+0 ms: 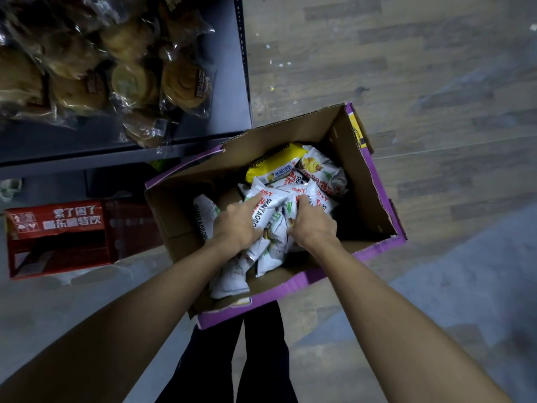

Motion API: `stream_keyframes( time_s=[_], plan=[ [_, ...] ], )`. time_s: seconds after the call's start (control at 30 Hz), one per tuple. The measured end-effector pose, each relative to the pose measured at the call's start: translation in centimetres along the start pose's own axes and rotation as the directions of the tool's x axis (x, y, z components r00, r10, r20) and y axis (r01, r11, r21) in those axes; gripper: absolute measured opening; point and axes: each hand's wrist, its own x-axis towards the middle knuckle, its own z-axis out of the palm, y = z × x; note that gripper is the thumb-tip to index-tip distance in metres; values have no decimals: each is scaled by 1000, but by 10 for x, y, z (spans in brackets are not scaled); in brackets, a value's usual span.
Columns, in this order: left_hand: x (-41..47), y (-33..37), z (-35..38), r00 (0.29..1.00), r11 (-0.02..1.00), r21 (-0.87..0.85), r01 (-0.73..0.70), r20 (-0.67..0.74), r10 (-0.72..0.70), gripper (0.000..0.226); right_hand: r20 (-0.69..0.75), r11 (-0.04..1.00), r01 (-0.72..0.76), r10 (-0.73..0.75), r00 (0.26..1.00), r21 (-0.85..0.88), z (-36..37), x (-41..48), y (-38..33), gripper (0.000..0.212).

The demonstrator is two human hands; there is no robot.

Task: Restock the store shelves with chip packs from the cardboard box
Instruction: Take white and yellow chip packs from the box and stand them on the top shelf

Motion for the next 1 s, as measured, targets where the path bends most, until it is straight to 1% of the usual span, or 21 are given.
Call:
stream_keyframes(
  time_s=[0.07, 0.13, 0.23, 0.33, 0.43, 0.57, 0.67, 0.73, 0.8, 0.87, 0.93, 1.0],
  plan=[
    [-13, 3, -14, 1000, 1000, -12, 17, 2, -17, 85, -30, 1000, 11, -12, 999, -4, -12, -16, -1, 51],
    [-29, 8, -30, 999, 999, -11, 45, -13, -45, 83, -65, 1000, 25, -24, 998, 4, -27, -32, -2, 54],
    [-52, 17, -55, 993, 992, -76, 103, -41, -107, 80, -127, 998, 57, -54, 990, 18, -52, -56, -9, 59],
    [-78, 23, -81, 989, 987, -102, 121, -71, -129, 79, -181, 993, 110, -103, 978, 32, -78, -82, -20, 62],
    [-110, 28, -109, 977, 985, -113, 132, -152, -149, 80, -229, 988, 153, -144, 963, 24, -103, -112, -32, 61],
    [-155, 36, -140, 954, 989, -97, 111, -270, -133, 80, -301, 977, 210, -194, 934, 23, -125, -155, -44, 59],
    [-185, 37, -157, 929, 977, -190, 92, -336, -153, 78, -365, 966, 258, -232, 902, 21, -134, -189, -52, 62],
    [-203, 36, -166, 919, 972, -221, 78, -363, -156, 79, -399, 957, 289, -258, 880, 20, -137, -210, -57, 65],
    [-218, 32, -173, 909, 977, -203, 60, -394, -137, 78, -426, 952, 307, -271, 863, 15, -140, -228, -64, 68],
    [-232, 26, -180, 899, 988, -144, 59, -423, -115, 76, -458, 948, 317, -276, 845, 13, -139, -244, -72, 68],
    [-244, 19, -185, 891, 990, -108, 89, -436, -128, 74, -492, 945, 326, -283, 823, 1, -137, -261, -83, 69],
    [-254, 12, -192, 880, 986, -128, 110, -448, -157, 71, -515, 941, 339, -294, 805, -7, -133, -272, -94, 71]
  ],
)
